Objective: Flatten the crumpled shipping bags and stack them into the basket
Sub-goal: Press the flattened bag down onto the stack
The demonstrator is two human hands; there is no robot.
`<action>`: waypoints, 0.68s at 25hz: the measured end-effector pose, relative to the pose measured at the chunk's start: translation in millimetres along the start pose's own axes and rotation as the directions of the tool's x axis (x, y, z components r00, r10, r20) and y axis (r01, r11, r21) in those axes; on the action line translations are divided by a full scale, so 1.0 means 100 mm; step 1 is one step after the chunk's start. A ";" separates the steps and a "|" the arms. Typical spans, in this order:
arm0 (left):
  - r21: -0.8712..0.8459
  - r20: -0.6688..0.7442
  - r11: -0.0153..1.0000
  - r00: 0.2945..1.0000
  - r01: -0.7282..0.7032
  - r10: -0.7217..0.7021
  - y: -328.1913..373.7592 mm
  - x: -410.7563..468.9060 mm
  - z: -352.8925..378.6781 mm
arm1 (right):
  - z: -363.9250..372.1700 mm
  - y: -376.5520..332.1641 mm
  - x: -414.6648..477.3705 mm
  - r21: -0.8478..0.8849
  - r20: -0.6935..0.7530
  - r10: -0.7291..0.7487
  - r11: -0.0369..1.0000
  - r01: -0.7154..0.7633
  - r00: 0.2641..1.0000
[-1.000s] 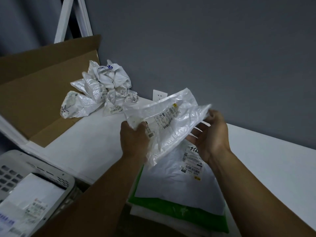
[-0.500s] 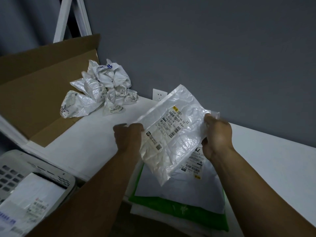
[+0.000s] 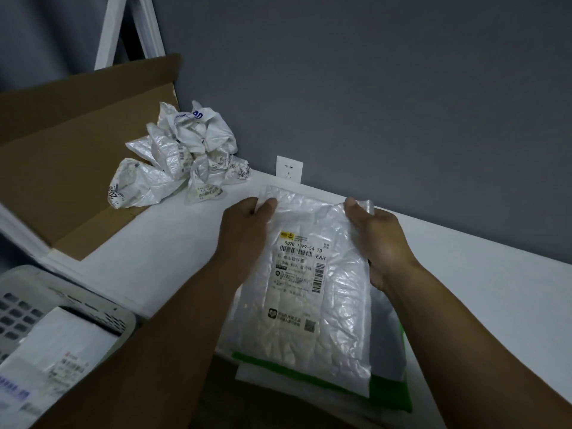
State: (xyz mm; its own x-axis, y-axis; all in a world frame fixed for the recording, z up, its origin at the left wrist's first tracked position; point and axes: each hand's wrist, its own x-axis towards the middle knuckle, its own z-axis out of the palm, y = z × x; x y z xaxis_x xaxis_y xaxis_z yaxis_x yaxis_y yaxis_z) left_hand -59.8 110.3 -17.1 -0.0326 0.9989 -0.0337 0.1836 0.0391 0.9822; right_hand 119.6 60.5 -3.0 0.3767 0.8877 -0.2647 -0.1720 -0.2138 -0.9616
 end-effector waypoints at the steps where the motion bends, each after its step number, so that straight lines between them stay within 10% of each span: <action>1: -0.022 -0.015 1.000 1.000 0.019 -0.019 -0.02 0.01 0.00 | -0.01 0.02 0.02 -0.039 -0.038 -0.016 0.999 0.015 0.999; 8: -0.099 -0.111 0.988 0.985 0.120 -0.131 -0.04 0.07 0.00 | -0.08 0.08 0.02 -0.202 0.078 0.098 0.976 -0.081 0.992; 12: -0.162 0.145 0.892 0.905 0.421 -0.401 -0.08 0.10 -0.02 | -0.25 0.12 0.07 -0.182 -0.070 0.001 0.983 -0.014 0.998; 17: 0.478 0.171 0.849 0.924 0.225 -0.341 -0.34 -0.02 0.07 | -0.42 0.40 0.23 -0.429 -0.172 0.052 0.895 -0.122 0.984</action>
State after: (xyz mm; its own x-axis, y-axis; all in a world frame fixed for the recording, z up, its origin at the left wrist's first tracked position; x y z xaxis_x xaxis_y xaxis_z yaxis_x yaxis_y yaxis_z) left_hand -58.8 107.2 -52.0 0.0755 0.9143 -0.3980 0.6178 0.2704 0.7384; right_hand 159.7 55.4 -50.5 0.5183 0.7920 -0.3226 0.1906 -0.4747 -0.8593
